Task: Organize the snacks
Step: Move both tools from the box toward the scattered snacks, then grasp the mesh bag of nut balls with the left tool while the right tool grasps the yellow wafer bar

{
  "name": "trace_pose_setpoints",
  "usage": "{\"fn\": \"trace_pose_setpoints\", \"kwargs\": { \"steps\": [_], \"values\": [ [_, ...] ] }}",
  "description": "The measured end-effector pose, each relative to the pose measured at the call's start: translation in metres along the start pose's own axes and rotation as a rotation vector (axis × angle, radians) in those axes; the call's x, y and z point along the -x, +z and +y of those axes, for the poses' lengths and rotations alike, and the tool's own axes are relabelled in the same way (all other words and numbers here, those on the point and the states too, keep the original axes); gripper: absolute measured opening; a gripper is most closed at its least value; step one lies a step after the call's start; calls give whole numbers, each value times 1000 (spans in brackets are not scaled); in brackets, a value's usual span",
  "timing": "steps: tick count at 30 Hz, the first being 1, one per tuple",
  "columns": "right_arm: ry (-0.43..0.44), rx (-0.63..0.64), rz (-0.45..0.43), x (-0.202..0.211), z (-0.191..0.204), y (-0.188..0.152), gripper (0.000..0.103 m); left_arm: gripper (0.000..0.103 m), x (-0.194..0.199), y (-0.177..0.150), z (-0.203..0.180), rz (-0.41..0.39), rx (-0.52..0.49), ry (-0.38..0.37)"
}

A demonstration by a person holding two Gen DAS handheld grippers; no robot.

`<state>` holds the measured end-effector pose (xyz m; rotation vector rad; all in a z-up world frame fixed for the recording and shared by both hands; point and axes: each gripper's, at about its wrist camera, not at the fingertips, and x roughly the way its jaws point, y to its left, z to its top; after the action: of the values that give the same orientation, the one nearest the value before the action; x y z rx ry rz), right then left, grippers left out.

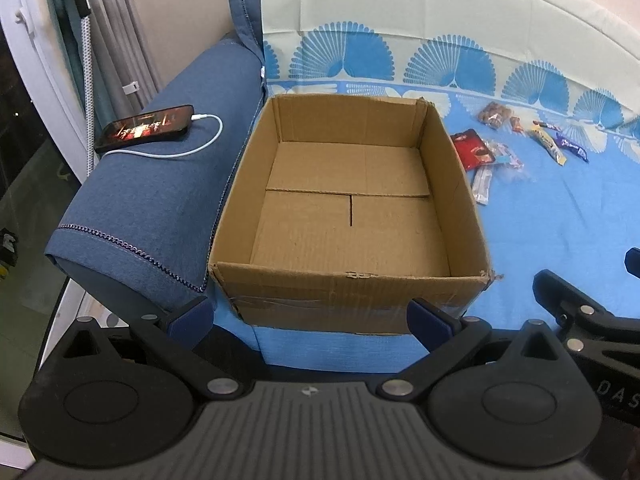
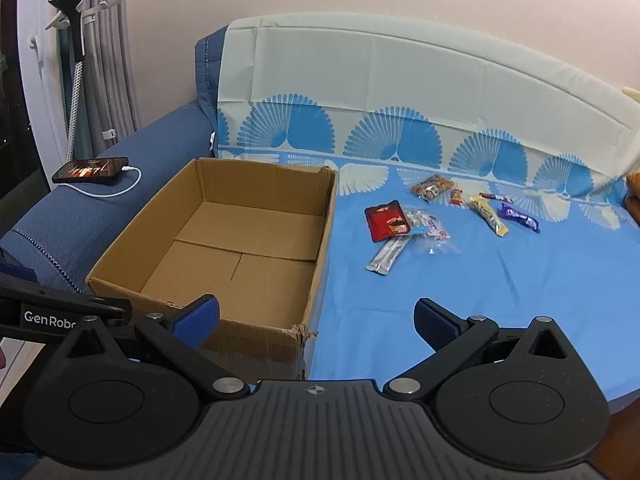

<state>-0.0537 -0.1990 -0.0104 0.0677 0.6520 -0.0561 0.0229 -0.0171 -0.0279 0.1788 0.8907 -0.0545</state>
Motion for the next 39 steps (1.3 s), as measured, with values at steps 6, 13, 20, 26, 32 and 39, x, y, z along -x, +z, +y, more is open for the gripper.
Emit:
{"fn": "trace_pose_setpoints", "kwargs": {
  "steps": [6, 13, 20, 26, 32, 39],
  "values": [
    [10, -60, 18, -10, -19, 1, 103, 103, -7, 10, -11, 14, -25, 14],
    [-81, -125, -41, -23, -72, 9, 103, 103, -19, 51, -45, -11, -54, -16],
    [-216, -220, -37, -53, -165, 21, 103, 103, -42, 113, -111, -46, -77, -147],
    [-315, -273, -5, -99, -250, 37, 103, 103, -92, 177, -191, -31, -109, -210],
    [-344, -370, 18, -171, -343, 64, 103, 103, -165, 242, -265, -17, -172, -233],
    [-262, -295, 51, -278, -393, 90, 103, 103, -278, 303, -324, 20, -220, -230]
  ]
}}
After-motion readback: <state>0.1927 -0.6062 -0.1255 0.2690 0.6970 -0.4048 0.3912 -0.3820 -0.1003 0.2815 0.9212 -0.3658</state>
